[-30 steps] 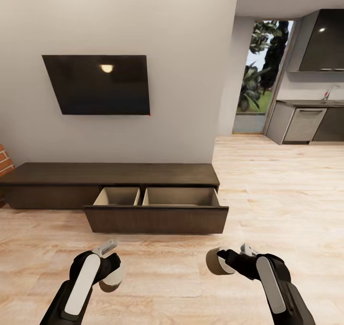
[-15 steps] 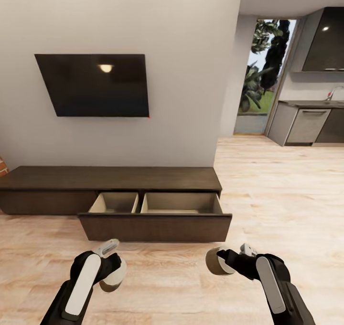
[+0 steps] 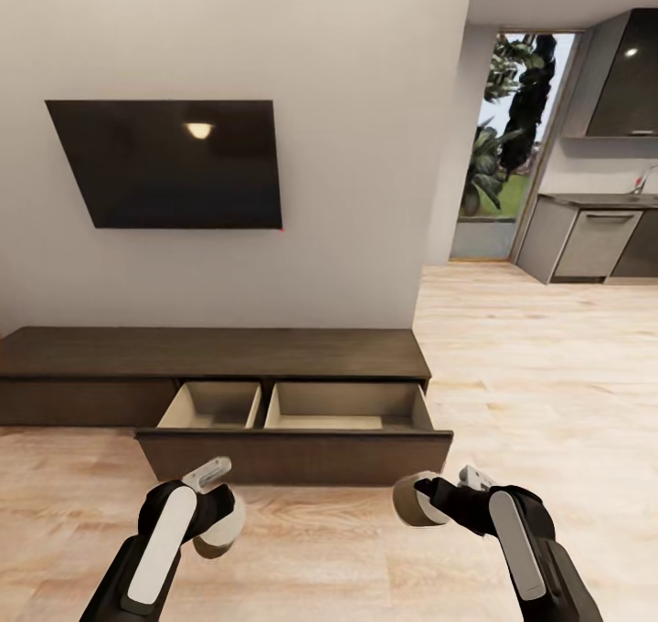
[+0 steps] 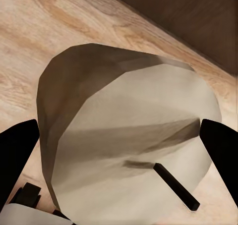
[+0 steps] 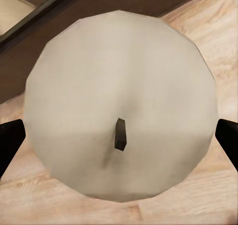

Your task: Place each of the two pumpkins and all three candles from the living room inside a cabinet in the living room (use any cabinet), then make sure every cabinet is closed, and position the cauldron so it is next to a table in the living room.

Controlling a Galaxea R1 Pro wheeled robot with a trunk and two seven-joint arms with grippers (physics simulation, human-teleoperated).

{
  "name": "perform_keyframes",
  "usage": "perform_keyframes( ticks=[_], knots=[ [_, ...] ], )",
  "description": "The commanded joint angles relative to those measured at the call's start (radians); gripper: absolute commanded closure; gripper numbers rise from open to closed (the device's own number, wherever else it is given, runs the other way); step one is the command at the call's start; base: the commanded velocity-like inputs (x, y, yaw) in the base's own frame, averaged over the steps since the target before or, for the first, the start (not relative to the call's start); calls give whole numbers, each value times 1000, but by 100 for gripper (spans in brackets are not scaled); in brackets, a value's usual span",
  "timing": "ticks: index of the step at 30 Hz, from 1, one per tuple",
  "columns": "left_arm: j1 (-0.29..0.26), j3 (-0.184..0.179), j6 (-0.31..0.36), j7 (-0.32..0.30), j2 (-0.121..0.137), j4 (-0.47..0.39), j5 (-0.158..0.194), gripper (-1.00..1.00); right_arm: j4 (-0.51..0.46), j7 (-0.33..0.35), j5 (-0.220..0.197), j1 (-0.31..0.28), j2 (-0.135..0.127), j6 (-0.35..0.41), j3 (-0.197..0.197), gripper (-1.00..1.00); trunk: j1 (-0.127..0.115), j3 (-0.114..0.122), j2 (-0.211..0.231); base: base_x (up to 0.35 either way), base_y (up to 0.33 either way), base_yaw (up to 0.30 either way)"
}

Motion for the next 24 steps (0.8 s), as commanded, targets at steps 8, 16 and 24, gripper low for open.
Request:
perform_keyframes(
  ticks=[8,16,24],
  knots=[
    [-1,1,2,10,0,-1,10,100,-1,-9,-15,-1,1,3,-1,100,0,-1,-1,259,0,0],
    [-1,3,3,13,-1,-8,18,100,-1,-9,-15,-1,0,3,1,100,-15,12,27,32,0,0],
    [-1,-47,33,19,-2,-107,20,100,-133,-11,-5,6,1,39,110,100,-46,37,83,0,0,0]
  ],
)
